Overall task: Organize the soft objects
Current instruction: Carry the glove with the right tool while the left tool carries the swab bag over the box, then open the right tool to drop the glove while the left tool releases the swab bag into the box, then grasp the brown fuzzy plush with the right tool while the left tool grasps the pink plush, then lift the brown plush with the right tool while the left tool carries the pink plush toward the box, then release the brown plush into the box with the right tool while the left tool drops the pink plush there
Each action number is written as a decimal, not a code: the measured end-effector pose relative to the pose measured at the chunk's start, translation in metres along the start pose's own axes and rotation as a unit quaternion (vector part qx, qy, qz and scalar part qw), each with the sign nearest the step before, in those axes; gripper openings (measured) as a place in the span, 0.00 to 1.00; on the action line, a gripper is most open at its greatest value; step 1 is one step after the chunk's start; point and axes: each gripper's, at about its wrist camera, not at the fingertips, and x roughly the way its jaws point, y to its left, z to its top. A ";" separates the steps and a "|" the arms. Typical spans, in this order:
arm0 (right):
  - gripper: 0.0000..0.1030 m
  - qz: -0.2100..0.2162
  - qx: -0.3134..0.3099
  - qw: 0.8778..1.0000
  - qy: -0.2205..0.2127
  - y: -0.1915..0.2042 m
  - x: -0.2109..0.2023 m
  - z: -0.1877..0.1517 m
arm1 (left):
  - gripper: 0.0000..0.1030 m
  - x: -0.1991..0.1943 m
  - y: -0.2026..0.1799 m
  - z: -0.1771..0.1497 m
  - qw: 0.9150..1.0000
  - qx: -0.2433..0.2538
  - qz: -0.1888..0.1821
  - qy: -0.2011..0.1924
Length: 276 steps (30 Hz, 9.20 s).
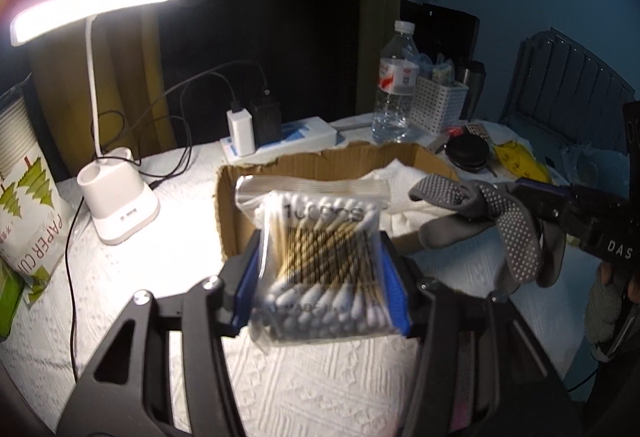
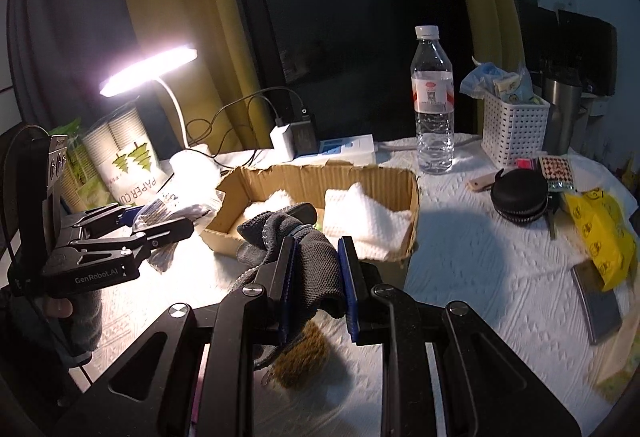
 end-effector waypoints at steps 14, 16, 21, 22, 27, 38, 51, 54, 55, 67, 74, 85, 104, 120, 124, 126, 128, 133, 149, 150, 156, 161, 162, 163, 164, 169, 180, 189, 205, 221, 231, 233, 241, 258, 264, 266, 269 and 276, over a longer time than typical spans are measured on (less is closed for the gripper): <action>0.22 -0.010 -0.019 1.000 0.004 -0.009 0.034 0.035 | 0.53 0.031 0.023 0.017 0.999 -0.011 0.023 -0.019; 0.22 -0.010 -0.019 1.000 0.007 -0.011 0.041 0.037 | 0.53 0.038 0.025 0.018 0.999 -0.012 0.025 -0.016; 0.22 -0.020 -0.019 0.999 0.018 -0.015 0.061 0.041 | 0.53 0.052 0.031 0.020 1.000 -0.014 0.025 -0.010; 0.22 -0.021 -0.018 0.999 0.019 -0.015 0.064 0.042 | 0.53 0.055 0.032 0.020 1.000 -0.014 0.025 -0.006; 0.22 -0.023 -0.018 0.999 0.028 -0.015 0.087 0.047 | 0.53 0.065 0.034 0.020 1.000 -0.014 0.021 0.004; 0.22 -0.037 -0.030 0.996 0.079 0.001 0.147 0.034 | 0.59 0.085 0.038 0.014 0.999 -0.024 0.022 0.033; 0.36 -0.063 -0.020 0.990 0.127 0.002 0.156 0.021 | 0.66 0.071 0.042 0.013 0.999 -0.030 0.014 0.017; 0.44 -0.067 -0.020 0.990 0.122 0.004 0.146 0.022 | 0.66 0.064 0.042 0.013 0.999 -0.030 0.013 0.009; 0.46 -0.068 -0.020 0.990 0.119 0.005 0.143 0.023 | 0.66 0.062 0.041 0.013 0.999 -0.029 0.012 0.008; 0.52 -0.079 -0.011 0.994 0.074 0.015 0.092 0.024 | 0.77 0.022 0.024 0.009 1.000 -0.016 -0.006 -0.024; 0.52 -0.076 -0.012 0.995 0.058 0.025 0.064 0.015 | 0.77 0.002 0.011 0.000 0.999 -0.011 -0.013 -0.029; 0.52 -0.075 -0.008 0.997 0.034 0.034 0.023 -0.002 | 0.77 -0.028 -0.010 -0.016 0.999 -0.001 -0.021 -0.034; 0.52 -0.075 0.007 0.997 0.024 0.035 -0.025 -0.053 | 0.77 -0.059 -0.046 -0.066 0.999 0.013 -0.039 -0.017; 0.52 -0.071 0.033 0.997 0.029 0.025 -0.035 -0.087 | 0.77 -0.047 -0.065 -0.101 0.998 0.023 -0.047 0.029; 0.52 -0.069 0.038 0.996 0.031 0.020 -0.033 -0.091 | 0.84 -0.038 -0.069 -0.109 0.997 0.028 -0.056 0.050; 0.52 -0.068 0.041 0.996 0.033 0.018 -0.032 -0.094 | 0.91 -0.033 -0.073 -0.114 0.995 0.034 -0.065 0.063; 0.52 -0.067 0.044 0.996 0.036 0.016 -0.029 -0.097 | 0.91 -0.029 -0.078 -0.118 0.994 0.041 -0.067 0.073; 0.52 -0.066 0.049 0.996 0.043 0.010 -0.024 -0.099 | 0.91 -0.014 -0.089 -0.126 0.991 0.060 -0.065 0.104; 0.52 -0.073 0.041 0.994 0.077 0.013 0.010 -0.092 | 0.55 0.000 -0.067 -0.124 0.989 0.062 -0.071 0.111; 0.52 -0.073 0.039 0.993 0.079 0.014 0.012 -0.092 | 0.55 0.000 -0.062 -0.123 0.990 0.058 -0.070 0.110; 0.52 -0.070 0.028 0.993 0.094 0.027 0.032 -0.086 | 0.53 -0.005 -0.028 -0.117 0.993 0.029 -0.061 0.097; 0.52 -0.073 0.023 0.992 0.103 0.034 0.049 -0.080 | 0.53 -0.006 -0.006 -0.114 0.995 0.009 -0.052 0.089; 0.52 -0.073 0.023 0.991 0.105 0.035 0.052 -0.079 | 0.53 -0.005 -0.002 -0.114 0.994 0.004 -0.053 0.090; 0.52 -0.075 0.022 0.991 0.108 0.036 0.056 -0.079 | 0.53 -0.005 0.001 -0.114 0.994 -0.002 -0.057 0.091; 0.52 -0.076 0.021 0.991 0.110 0.036 0.058 -0.079 | 0.53 -0.006 0.004 -0.114 0.994 -0.008 -0.059 0.091; 0.52 -0.079 0.019 0.989 0.122 0.039 0.071 -0.079 | 0.53 -0.004 0.011 -0.115 0.993 -0.025 -0.071 0.095; 0.63 -0.071 0.021 0.988 0.137 0.042 0.088 -0.078 | 0.53 0.007 0.010 -0.118 0.989 -0.032 -0.086 0.118; 0.37 -0.058 0.006 0.989 0.137 0.049 0.091 -0.078 | 0.53 0.008 0.009 -0.118 0.989 -0.028 -0.085 0.119; 0.35 -0.055 0.001 0.995 0.087 0.053 0.071 -0.074 | 0.53 0.004 0.006 -0.116 0.993 -0.015 -0.050 0.107; 0.35 -0.070 -0.003 0.997 0.024 0.022 0.020 -0.033 | 0.53 -0.035 -0.015 -0.049 1.000 -0.010 -0.006 -0.009; 0.35 -0.078 0.008 0.997 -0.010 -0.013 0.001 -0.007 | 0.53 -0.040 -0.037 -0.010 0.998 0.000 -0.013 -0.057; 0.35 -0.077 0.008 0.997 -0.014 -0.019 0.000 -0.003 | 0.53 -0.037 -0.038 -0.006 0.998 0.003 -0.010 -0.061; 0.35 -0.070 0.009 0.997 -0.029 -0.042 0.013 0.018 | 0.53 -0.019 -0.041 0.022 0.997 0.011 -0.002 -0.082; 0.36 -0.010 0.002 1.000 -0.013 -0.062 0.087 0.055 | 0.53 0.064 -0.046 0.047 0.999 -0.003 -0.014 -0.039; 0.67 0.024 0.008 0.999 0.029 -0.075 0.123 0.048 | 0.53 0.091 -0.050 0.045 1.000 -0.005 -0.018 -0.013; 0.70 0.027 0.005 0.999 0.036 -0.078 0.131 0.043 | 0.54 0.099 -0.052 0.044 1.000 -0.004 -0.017 -0.002; 0.70 0.026 0.011 0.999 0.020 -0.083 0.123 0.044 | 0.54 0.107 -0.056 0.042 1.000 -0.002 -0.019 0.008; 0.70 -0.002 0.064 0.998 0.004 -0.112 0.112 0.042 | 0.74 0.106 -0.062 0.043 1.000 0.000 -0.023 0.011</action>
